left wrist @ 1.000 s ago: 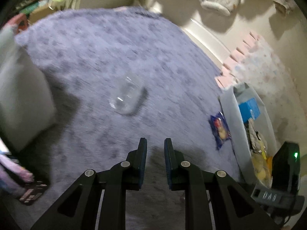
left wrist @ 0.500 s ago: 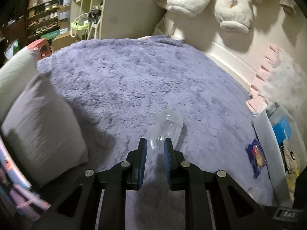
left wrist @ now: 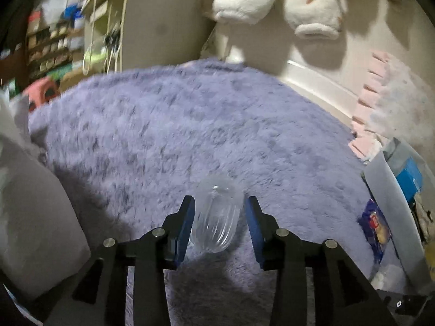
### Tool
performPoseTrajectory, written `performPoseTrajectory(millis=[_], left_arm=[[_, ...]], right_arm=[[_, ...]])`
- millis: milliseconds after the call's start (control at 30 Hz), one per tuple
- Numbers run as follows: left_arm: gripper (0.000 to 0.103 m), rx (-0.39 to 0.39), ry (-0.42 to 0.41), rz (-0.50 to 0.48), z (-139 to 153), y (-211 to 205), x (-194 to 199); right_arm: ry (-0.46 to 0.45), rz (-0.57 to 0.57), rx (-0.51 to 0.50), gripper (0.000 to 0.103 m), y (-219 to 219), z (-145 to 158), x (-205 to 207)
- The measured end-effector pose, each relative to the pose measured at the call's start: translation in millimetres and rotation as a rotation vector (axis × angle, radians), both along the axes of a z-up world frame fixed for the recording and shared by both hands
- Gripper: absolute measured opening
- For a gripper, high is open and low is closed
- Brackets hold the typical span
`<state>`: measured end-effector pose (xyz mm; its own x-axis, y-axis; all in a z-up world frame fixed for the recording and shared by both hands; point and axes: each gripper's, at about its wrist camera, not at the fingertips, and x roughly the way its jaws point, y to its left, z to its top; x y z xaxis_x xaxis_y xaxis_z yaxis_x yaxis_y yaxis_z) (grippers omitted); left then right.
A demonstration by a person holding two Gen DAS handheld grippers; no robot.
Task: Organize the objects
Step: 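Lift the clear bottle with the right gripper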
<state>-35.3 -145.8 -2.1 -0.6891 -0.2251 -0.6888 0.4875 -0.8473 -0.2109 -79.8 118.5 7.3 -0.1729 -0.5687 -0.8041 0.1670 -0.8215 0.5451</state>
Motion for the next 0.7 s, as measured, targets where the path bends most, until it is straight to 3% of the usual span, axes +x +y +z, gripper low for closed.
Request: performPoseTrajectory(millis=[167,367,533,700], left_arm=[[0.038,0.001,0.020,-0.034,5,5,0],[0.043,-0.046,-0.025,-0.040,1,10,-5],[0.044,0.061,-0.082,-0.037,-13,-1,-9],[0.044,0.144,-0.072,-0.042,-23,-7,-7]], right_arm=[[0.009,0.009,0.004,0.037,1,2,2],[0.002,0.005,-0.001,0.037,1,0,1],[0.002,0.008,0.001,0.037,1,-1,-1],[0.001,0.008,0.000,0.037,1,-1,-1]])
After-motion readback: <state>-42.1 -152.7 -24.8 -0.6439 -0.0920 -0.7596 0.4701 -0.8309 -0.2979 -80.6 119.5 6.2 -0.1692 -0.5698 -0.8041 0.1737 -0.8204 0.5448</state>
